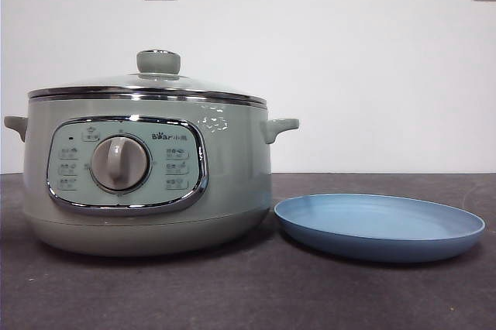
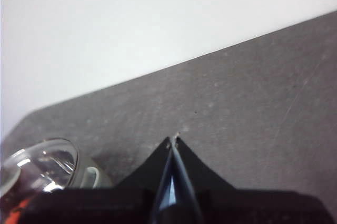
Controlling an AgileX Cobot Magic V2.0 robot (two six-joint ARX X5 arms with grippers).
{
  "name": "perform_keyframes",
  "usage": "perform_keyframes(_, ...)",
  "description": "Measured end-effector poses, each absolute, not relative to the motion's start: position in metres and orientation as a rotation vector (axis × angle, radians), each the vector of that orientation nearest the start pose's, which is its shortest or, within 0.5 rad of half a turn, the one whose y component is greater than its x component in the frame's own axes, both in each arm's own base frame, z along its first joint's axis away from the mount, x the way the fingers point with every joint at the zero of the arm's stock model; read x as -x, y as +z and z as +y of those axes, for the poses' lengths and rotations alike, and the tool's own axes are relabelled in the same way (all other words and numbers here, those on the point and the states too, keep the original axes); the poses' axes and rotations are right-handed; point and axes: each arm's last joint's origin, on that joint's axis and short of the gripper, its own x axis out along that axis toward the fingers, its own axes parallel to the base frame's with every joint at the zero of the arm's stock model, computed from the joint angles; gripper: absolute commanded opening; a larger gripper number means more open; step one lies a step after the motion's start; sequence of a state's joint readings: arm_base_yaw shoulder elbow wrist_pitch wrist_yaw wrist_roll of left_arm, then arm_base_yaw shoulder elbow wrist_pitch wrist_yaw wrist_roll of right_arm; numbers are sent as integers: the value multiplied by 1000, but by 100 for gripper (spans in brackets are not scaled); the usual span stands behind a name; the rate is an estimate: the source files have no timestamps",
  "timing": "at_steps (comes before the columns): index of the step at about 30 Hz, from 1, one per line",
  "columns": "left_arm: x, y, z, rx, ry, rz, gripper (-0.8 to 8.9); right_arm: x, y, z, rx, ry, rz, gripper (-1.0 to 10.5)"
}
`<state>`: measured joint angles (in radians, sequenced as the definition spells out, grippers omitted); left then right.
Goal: Take the pumpkin out from the steamer,put the pumpkin in the blue plate,close the lid
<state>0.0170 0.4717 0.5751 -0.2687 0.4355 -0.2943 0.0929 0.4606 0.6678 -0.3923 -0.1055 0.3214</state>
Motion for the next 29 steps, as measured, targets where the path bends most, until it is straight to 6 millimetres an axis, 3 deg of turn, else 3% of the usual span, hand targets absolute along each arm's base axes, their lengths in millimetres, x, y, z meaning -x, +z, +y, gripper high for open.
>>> perform_keyframes(5, -130, 317, -12, 246, -481, 316, -8, -114, 341, 15, -203, 201, 272, -2)
perform_keyframes(11, -149, 330, -14, 193, -565, 373, 8, -128, 354, 21, -136, 379, 319, 1)
perform_keyframes(12, -151, 330, -14, 190, -570, 377, 35, -130, 353, 21, -136, 403, 329, 2)
perform_keyframes(14, -153, 329, -15, 186, -576, 383, 176, -135, 350, 23, -138, 452, 354, 13)
perform_keyframes(15, -153, 329, -15, 183, -579, 384, 261, -138, 349, 24, -142, 475, 368, 55)
perform_keyframes(17, -153, 329, -16, 182, -584, 384, 380, -143, 346, 25, -146, 501, 391, 252)
perform_keyframes(20, -154, 331, -17, 194, -586, 373, 415, -149, 343, 26, -153, 503, 420, 496)
perform_keyframes(29, -175, 339, -28, 239, -625, 324, 418, -156, 337, 27, -191, 495, 472, 504)
